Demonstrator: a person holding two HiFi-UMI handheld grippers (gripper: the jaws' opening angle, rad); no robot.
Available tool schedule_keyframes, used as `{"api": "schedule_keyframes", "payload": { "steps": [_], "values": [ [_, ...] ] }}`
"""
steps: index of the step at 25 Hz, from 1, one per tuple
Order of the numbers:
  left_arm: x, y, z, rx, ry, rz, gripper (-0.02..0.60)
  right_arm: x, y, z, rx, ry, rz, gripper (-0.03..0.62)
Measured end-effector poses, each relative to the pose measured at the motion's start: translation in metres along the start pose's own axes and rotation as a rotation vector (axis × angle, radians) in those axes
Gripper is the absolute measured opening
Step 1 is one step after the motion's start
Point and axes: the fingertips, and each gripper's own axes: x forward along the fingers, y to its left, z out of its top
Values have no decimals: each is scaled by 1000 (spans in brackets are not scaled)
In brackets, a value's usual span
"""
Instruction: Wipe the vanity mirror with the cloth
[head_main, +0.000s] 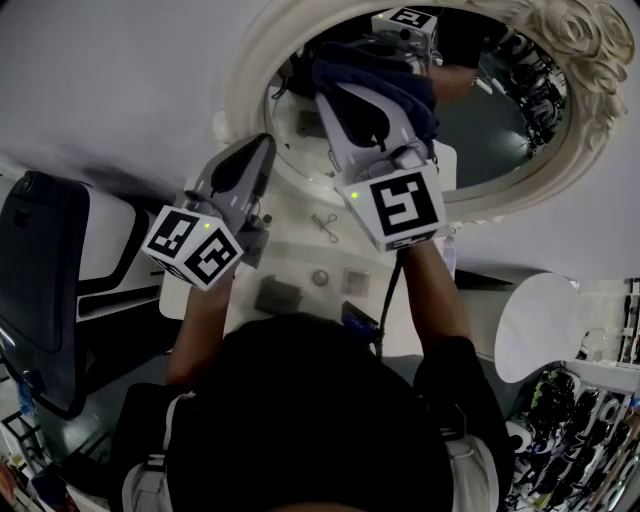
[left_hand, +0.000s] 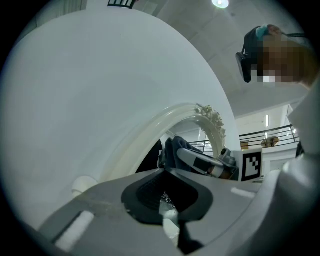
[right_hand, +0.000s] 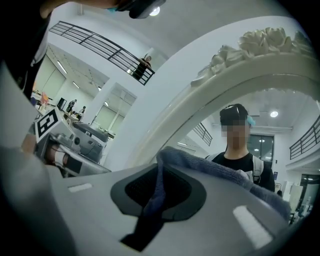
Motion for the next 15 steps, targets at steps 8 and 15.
{"api": "schedule_keyframes", "payload": {
  "steps": [8,15],
  "values": [
    [-7,9,-1,-8,0,24,2,7,24,-45,47,52,40,37],
    [-7,14,-3,-6,10,25,2,11,43,-82,48,74,78,37]
  ]
}}
